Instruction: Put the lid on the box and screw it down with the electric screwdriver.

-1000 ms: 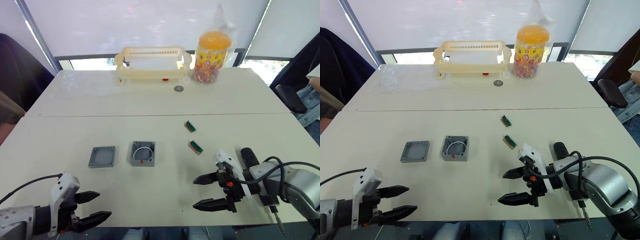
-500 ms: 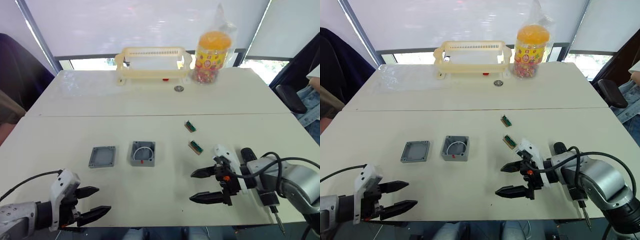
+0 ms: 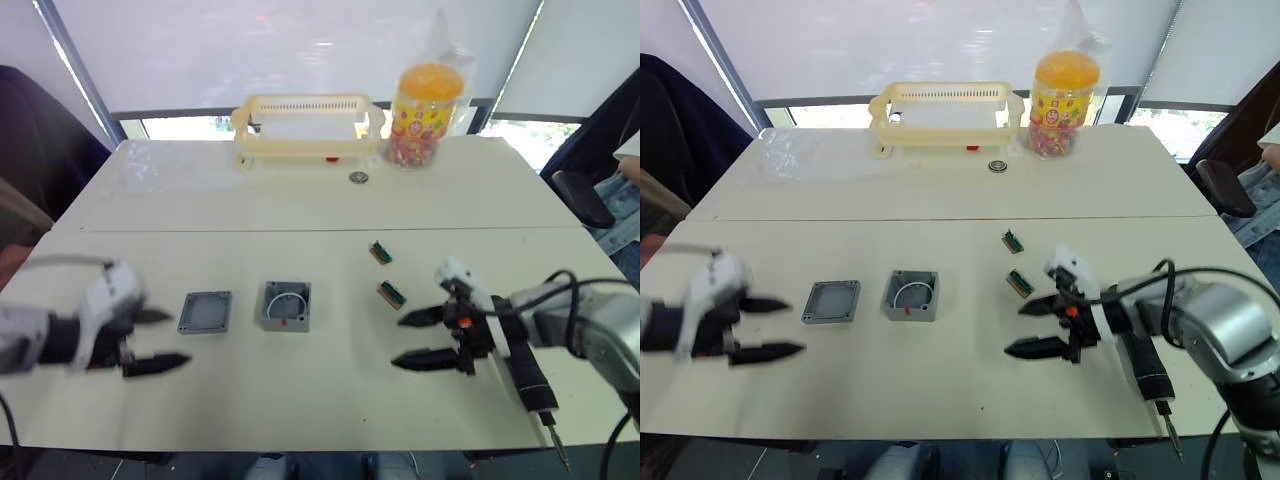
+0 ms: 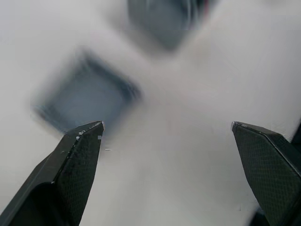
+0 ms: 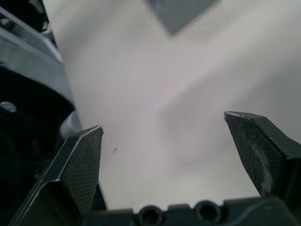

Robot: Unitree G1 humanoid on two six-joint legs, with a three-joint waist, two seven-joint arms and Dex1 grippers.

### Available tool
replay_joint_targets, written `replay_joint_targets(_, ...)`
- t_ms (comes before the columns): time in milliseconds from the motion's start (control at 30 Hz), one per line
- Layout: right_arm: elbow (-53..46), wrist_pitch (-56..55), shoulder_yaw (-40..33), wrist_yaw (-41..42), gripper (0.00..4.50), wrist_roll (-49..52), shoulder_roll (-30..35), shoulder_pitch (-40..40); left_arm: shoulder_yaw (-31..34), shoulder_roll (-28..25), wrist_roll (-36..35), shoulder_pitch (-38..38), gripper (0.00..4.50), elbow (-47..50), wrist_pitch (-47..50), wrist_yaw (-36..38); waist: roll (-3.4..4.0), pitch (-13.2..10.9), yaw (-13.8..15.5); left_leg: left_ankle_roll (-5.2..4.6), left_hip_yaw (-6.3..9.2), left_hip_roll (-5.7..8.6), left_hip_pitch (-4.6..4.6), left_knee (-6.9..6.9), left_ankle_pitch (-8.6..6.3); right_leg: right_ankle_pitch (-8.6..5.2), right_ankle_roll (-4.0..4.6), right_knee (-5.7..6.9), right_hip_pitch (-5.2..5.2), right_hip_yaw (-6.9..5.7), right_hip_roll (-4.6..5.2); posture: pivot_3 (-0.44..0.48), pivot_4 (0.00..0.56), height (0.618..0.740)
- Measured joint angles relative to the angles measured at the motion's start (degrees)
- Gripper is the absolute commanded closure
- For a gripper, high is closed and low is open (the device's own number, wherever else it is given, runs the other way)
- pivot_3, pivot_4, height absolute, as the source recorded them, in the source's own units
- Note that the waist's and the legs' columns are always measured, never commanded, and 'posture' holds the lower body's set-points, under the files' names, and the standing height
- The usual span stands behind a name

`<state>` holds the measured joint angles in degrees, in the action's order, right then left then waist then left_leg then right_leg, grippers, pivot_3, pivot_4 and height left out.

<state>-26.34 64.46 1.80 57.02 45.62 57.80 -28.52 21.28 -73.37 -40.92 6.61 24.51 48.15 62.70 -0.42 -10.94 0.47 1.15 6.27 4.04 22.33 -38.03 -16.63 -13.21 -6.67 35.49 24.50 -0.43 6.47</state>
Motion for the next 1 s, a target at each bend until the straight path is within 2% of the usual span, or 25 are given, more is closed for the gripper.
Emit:
replay_joint_targets(67, -1.3, 1.3, -0.7, -1.5, 0.0, 1.4, -1.7, -0.9, -8.0, 1.1, 1.0, 10.5, 0.03, -1.5, -1.3, 2.2, 0.02, 0.0, -0.1, 0.0, -0.02, 0.02, -0.05, 0.06, 0.0, 0.06, -0.11, 0.03, -0.03, -0.01, -0.02, 0.0, 0.15, 0.74)
replay_joint_targets(100, -2.5, 1.7, -0.4, -2.7, 0.0, 2.1, -3.5, -0.8, -13.0, 3.3, 2.2, 16.3, 0.03, -2.3, -2.2, 3.4, 0.02, 0.0, -0.1, 0.01, -0.01, 0.04, -0.03, 0.06, 0.01, 0.14, -0.25, 0.05, -0.02, -0.02, -0.04, 0.0, 0.15, 0.74)
replay_joint_targets(200, -5.9, 4.3, 1.3, -7.1, 0.0, 3.0, -6.6, -0.4, -25.3, 8.8, 7.0, 26.6, 0.03, -5.5, -4.3, 6.6, 0.0, 0.0, -0.1, 0.07, -0.06, 0.1, 0.05, 0.01, 0.05, 0.17, -0.29, 0.13, 0.09, 0.05, 0.0, 0.0, 0.15, 0.74)
replay_joint_targets(267, -8.3, 8.1, 2.2, -12.3, 0.0, 3.0, -9.2, -0.8, -32.6, 13.9, 11.9, 32.6, 0.03, -9.1, -7.1, 8.6, -0.07, 0.0, 0.0, 0.07, -0.05, 0.11, 0.08, -0.04, 0.06, 0.2, -0.32, 0.13, 0.07, 0.06, 0.0, 0.0, 0.15, 0.74)
replay_joint_targets(367, -10.6, 13.6, 1.9, -20.4, 0.0, 3.0, -14.6, -0.6, -41.2, 18.4, 18.5, 36.3, 0.03, -13.9, -12.3, 12.2, -0.08, 0.0, -0.3, 0.06, -0.07, 0.11, 0.08, -0.06, 0.06, 0.21, -0.33, 0.12, 0.09, 0.11, -0.01, 0.0, 0.15, 0.74)
replay_joint_targets(533, -15.0, 18.3, -0.4, -28.3, 0.0, 4.5, -20.7, 3.4, -46.8, 21.3, 26.6, 38.4, 0.03, -22.6, -20.6, 17.6, -0.08, 0.0, -0.2, 0.05, -0.02, 0.08, 0.09, -0.04, 0.06, 0.21, -0.33, 0.24, 0.17, 0.1, -0.07, 0.0, 0.15, 0.74)
replay_joint_targets(800, -17.5, 18.9, -1.7, -34.3, 0.0, 5.1, -24.2, 7.6, -47.6, 26.7, 31.7, 40.2, 0.03, -28.1, -25.1, 20.8, -0.08, 0.0, -0.2, 0.04, -0.01, 0.11, 0.02, -0.2, 0.09, 0.21, -0.33, 0.59, 0.15, 0.12, -0.04, 0.0, 0.15, 0.74)
replay_joint_targets(867, -17.5, 18.8, -2.2, -35.0, 0.0, 5.0, -24.2, 8.1, -47.8, 27.7, 32.9, 40.3, 0.55, -28.7, -26.2, 21.1, -0.08, 0.0, -0.3, 0.03, 0.0, 0.1, 0.01, -0.2, 0.1, 0.21, -0.33, 0.63, 0.15, 0.12, -0.05, 0.0, 0.15, 0.74)
replay_joint_targets(933, -17.4, 18.4, -2.7, -35.6, 0.0, 4.6, -24.0, 8.5, -48.7, 29.1, 34.4, 40.3, 1.49, -29.7, -27.2, 21.2, -0.08, 0.0, -0.4, 0.03, 0.0, 0.1, 0.0, -0.19, 0.1, 0.21, -0.33, 0.62, 0.15, 0.12, -0.06, 0.0, 0.15, 0.74)
replay_joint_targets(967, -17.4, 18.3, -2.8, -35.8, 0.0, 4.5, -24.0, 8.6, -49.0, 29.6, 34.7, 40.3, 1.81, -30.2, -27.3, 21.2, -0.08, 0.0, -0.5, 0.03, 0.01, 0.1, 0.0, -0.19, 0.1, 0.21, -0.33, 0.62, 0.15, 0.12, -0.07, 0.0, 0.15, 0.74)
replay_joint_targets(1000, -17.4, 18.0, -2.8, -35.9, 0.0, 4.3, -24.0, 8.6, -49.2, 30.3, 35.1, 40.3, 2.37, -30.7, -27.3, 21.2, -0.08, 0.0, -0.6, 0.03, 0.01, 0.1, 0.01, -0.19, 0.1, 0.21, -0.33, 0.62, 0.15, 0.11, -0.07, 0.0, 0.15, 0.74)
